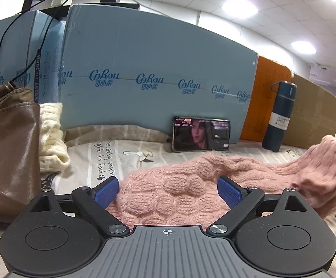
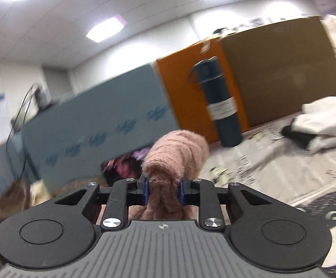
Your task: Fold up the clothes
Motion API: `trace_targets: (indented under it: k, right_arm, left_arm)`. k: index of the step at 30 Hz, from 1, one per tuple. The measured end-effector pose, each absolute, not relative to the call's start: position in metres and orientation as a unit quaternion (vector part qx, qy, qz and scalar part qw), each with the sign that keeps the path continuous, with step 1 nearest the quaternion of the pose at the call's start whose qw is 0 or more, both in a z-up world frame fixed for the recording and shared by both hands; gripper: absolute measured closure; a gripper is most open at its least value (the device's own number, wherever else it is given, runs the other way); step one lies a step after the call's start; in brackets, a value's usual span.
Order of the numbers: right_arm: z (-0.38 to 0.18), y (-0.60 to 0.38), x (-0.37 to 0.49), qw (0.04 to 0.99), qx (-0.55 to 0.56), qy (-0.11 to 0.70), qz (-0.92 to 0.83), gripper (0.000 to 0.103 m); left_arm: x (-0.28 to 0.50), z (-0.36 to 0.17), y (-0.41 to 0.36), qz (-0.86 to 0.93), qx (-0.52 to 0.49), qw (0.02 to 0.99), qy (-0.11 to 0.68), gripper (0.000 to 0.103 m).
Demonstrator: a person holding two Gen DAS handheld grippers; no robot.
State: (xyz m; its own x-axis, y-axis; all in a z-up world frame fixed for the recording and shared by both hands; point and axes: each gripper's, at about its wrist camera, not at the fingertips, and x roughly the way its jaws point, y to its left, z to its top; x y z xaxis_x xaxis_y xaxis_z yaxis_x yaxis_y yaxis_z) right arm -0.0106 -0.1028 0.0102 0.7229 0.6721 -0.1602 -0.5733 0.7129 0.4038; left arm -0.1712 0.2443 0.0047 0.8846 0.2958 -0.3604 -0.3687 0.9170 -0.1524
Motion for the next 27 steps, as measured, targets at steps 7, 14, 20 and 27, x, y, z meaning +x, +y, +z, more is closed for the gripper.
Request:
trace_targets:
  k: [7, 14, 20, 27]
  right_arm:
    - [0.023, -0.153, -0.008, 0.94, 0.197, 0.113, 0.256, 0.083]
    - [0.035, -0.136, -0.003, 0.966, 0.103, 0.106, 0.212, 0.083]
    - [0.042, -0.05, -0.035, 0.966, -0.046, 0.029, 0.252, 0.082]
    - [0.024, 0.039, -0.084, 0.928, -0.186, -0.028, 0.323, 0.082]
  left_arm:
    - [-0.174, 0.008, 0.238, 0.147, -0.099, 0.973, 0.15, 0.008]
    - [-0.153, 0.0, 0.226, 0.167, -0.056, 0.958, 0.225, 0.004]
    - [-0.167, 0.004, 0.236, 0.183, -0.092, 0.96, 0.19, 0.004]
    - [-0.189, 0.016, 0.251, 0.168, -0.169, 0.964, 0.118, 0.004]
